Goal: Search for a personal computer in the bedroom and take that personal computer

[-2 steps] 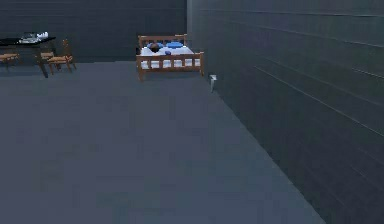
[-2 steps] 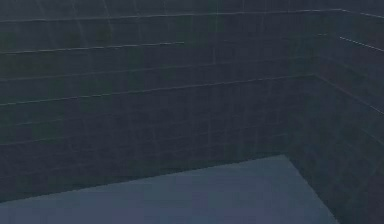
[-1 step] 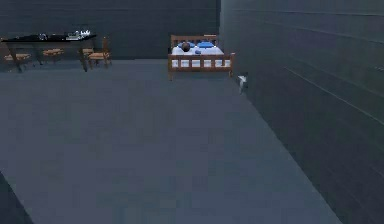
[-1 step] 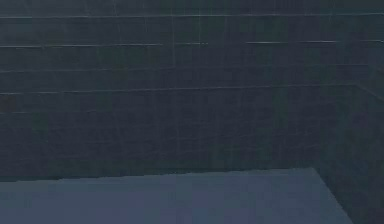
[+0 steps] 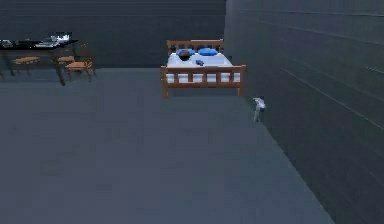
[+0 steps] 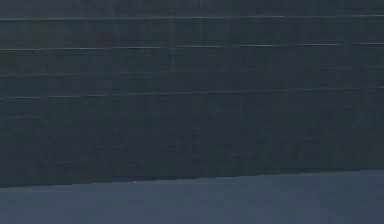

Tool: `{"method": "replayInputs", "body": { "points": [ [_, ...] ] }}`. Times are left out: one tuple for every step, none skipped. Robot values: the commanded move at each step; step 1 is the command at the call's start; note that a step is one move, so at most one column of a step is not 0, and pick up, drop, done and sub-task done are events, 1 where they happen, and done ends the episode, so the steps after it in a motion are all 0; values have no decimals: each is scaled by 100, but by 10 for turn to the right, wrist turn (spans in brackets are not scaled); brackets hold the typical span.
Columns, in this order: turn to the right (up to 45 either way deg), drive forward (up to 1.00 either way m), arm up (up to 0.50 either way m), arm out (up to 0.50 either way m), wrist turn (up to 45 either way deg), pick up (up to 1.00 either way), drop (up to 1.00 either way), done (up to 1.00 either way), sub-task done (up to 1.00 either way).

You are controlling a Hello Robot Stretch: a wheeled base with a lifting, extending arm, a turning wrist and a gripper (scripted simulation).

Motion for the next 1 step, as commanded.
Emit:
{"method": "replayInputs", "body": {
  "points": [
    [0,100,0,0,0,0,0,0,0]
  ]
}}
